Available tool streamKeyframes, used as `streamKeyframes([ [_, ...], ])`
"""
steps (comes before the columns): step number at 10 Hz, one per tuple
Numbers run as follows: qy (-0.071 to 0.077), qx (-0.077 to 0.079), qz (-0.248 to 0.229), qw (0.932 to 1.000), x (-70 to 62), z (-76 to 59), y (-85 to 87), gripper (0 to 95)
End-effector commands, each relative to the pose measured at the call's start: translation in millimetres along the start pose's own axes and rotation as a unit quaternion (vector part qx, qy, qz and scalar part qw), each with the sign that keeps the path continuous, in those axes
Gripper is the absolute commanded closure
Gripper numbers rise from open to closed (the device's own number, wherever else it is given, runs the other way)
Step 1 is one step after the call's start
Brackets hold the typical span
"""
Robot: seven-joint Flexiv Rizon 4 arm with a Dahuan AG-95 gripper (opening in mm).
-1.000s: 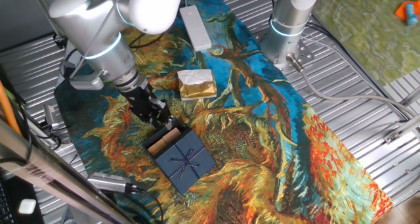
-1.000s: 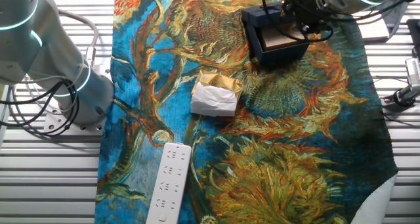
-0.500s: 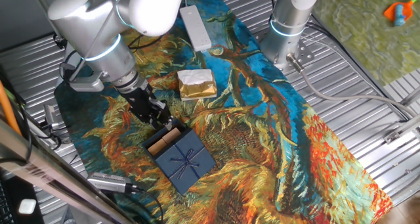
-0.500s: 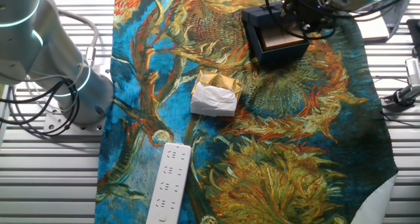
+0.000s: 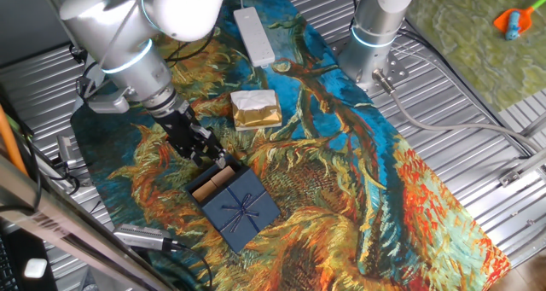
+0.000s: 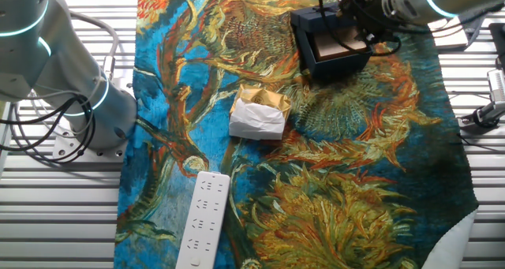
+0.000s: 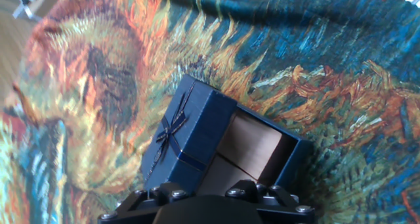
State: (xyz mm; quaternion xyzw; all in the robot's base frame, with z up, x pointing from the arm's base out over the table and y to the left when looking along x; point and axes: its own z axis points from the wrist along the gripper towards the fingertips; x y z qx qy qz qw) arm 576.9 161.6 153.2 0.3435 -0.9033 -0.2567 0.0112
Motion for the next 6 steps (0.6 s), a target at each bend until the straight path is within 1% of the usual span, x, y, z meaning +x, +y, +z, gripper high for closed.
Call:
streamKeyframes([
  [1,-0.005,0.006,0.013,0.9999,1.3,-0.1,0.8,38.0],
  [4,-0.016,-0.001,0.018,0.9997,1.3,-0.1,0.8,38.0],
  [6,-0.021,0.001,0.029,0.9994,1.3,-0.1,0.8,38.0],
])
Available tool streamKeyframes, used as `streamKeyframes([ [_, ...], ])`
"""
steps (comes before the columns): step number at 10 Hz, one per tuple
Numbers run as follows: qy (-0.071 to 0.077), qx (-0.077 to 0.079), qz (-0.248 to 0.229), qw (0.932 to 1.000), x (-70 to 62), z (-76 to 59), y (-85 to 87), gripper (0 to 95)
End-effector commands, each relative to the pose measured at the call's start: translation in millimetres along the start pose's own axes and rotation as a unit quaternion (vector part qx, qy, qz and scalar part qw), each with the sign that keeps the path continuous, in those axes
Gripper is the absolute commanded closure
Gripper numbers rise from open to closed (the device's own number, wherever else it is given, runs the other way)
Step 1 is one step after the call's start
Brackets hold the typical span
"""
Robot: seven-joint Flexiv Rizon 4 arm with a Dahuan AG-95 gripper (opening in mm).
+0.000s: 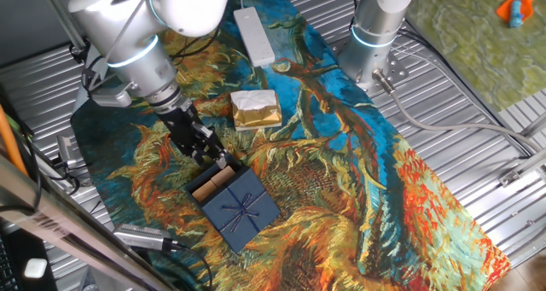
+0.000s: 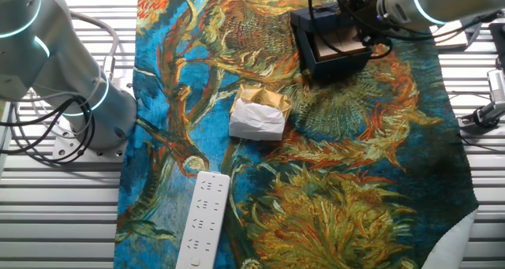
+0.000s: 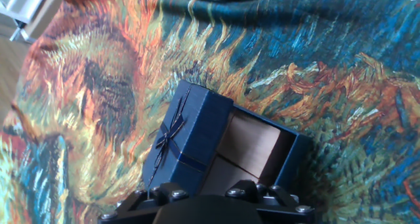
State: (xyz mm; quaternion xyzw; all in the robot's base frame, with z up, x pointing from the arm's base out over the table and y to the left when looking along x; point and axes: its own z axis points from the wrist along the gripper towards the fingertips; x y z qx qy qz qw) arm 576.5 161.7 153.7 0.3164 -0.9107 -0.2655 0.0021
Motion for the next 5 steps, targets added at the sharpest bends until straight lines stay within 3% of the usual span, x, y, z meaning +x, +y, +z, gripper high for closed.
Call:
streamKeyframes([
  [1,-0.006,0.006,0.013,0.9999,1.1,0.2,0.3,38.0],
  [5,-0.01,0.012,0.035,0.9993,1.1,0.2,0.3,38.0],
])
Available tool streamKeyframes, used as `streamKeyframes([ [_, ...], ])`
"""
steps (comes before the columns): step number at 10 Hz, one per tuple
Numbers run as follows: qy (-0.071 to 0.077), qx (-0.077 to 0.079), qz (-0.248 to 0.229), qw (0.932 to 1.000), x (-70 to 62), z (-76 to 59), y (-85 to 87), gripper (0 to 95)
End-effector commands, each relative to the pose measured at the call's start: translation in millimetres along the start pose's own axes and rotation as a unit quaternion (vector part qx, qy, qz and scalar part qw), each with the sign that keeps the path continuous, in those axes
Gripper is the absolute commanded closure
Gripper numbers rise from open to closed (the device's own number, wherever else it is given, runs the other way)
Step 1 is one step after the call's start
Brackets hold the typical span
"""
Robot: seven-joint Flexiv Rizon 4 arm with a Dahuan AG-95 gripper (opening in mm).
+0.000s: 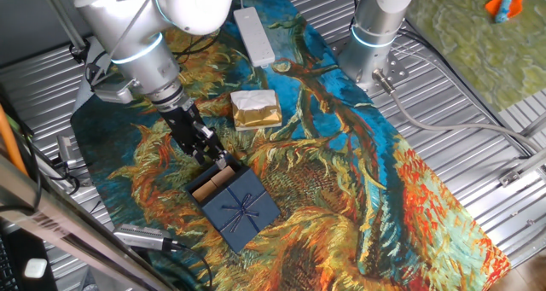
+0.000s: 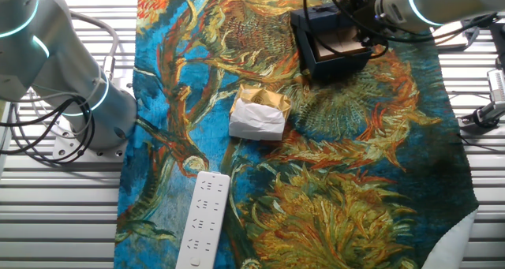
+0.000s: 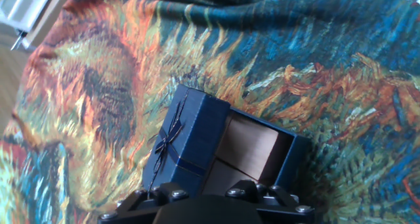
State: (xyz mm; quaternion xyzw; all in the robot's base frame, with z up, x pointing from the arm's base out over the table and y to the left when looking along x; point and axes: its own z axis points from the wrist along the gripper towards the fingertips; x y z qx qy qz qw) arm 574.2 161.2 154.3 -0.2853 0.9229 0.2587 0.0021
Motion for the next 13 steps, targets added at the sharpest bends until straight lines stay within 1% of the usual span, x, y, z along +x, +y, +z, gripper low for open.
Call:
streamKeyframes([
  [1,-0.003,0.002,0.004,1.0,-0.9,0.6,-0.9,38.0],
  [4,0.001,0.008,0.001,1.0,-0.9,0.6,-0.9,38.0],
  [5,0.006,0.018,-0.004,0.9998,-0.9,0.6,-0.9,38.0],
  [7,0.029,0.075,-0.023,0.9965,-0.9,0.6,-0.9,38.0],
  [8,0.045,0.117,-0.039,0.9914,-0.9,0.6,-0.9,38.0],
  [9,0.051,0.139,-0.047,0.9878,-0.9,0.6,-0.9,38.0],
  [10,0.06,0.175,-0.06,0.9809,-0.9,0.6,-0.9,38.0],
  [11,0.067,0.198,-0.07,0.9754,-0.9,0.6,-0.9,38.0],
  [12,0.07,0.212,-0.073,0.972,-0.9,0.6,-0.9,38.0],
  [13,0.074,0.221,-0.073,0.9698,-0.9,0.6,-0.9,38.0],
])
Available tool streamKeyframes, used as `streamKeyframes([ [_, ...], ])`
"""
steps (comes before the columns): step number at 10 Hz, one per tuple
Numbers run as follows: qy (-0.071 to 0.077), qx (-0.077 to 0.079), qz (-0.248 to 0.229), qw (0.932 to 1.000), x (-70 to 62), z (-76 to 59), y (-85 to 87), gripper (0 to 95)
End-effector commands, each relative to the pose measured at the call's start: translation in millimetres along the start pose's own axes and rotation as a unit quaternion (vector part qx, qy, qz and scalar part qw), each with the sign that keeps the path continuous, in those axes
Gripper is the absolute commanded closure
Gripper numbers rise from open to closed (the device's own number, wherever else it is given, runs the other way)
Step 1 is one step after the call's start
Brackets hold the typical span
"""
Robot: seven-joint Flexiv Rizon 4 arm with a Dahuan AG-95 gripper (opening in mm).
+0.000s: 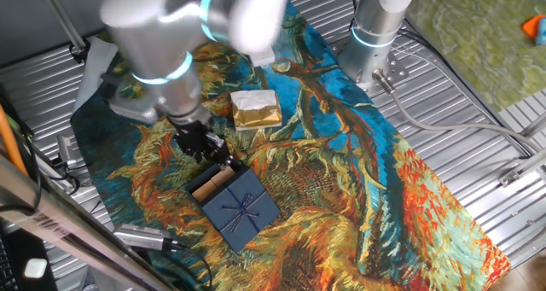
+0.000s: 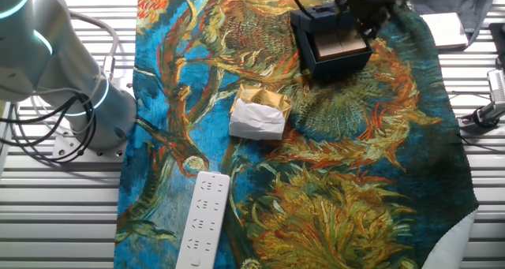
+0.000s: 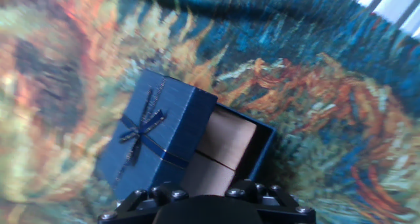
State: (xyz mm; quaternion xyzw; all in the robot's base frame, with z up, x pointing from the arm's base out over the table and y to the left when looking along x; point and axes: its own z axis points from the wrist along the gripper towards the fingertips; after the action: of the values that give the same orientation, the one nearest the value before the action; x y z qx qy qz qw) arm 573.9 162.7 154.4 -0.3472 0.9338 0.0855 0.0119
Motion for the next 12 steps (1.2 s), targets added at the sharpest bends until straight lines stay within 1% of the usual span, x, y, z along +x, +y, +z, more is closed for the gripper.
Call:
streamKeyframes([
  [1,0.023,0.066,-0.017,0.9974,-0.1,0.6,-2.1,38.0],
  [2,0.029,0.074,-0.02,0.9966,-0.1,0.6,-2.1,38.0],
  [4,0.032,0.084,-0.029,0.9955,-0.1,0.6,-2.1,38.0],
  [5,0.035,0.094,-0.035,0.9944,-0.1,0.6,-2.1,38.0],
  [6,0.038,0.1,-0.038,0.9936,-0.1,0.6,-2.1,38.0],
  [8,0.042,0.105,-0.037,0.9929,-0.1,0.6,-2.1,38.0],
  [9,0.042,0.105,-0.04,0.9928,-0.1,0.6,-2.1,38.0],
  [10,0.031,0.091,-0.027,0.995,-0.1,0.6,-2.1,38.0],
  [11,0.018,0.064,-0.013,0.9977,-0.1,0.6,-2.1,38.0],
  [12,0.008,0.029,0.002,0.9995,-0.1,0.6,-2.1,38.0],
])
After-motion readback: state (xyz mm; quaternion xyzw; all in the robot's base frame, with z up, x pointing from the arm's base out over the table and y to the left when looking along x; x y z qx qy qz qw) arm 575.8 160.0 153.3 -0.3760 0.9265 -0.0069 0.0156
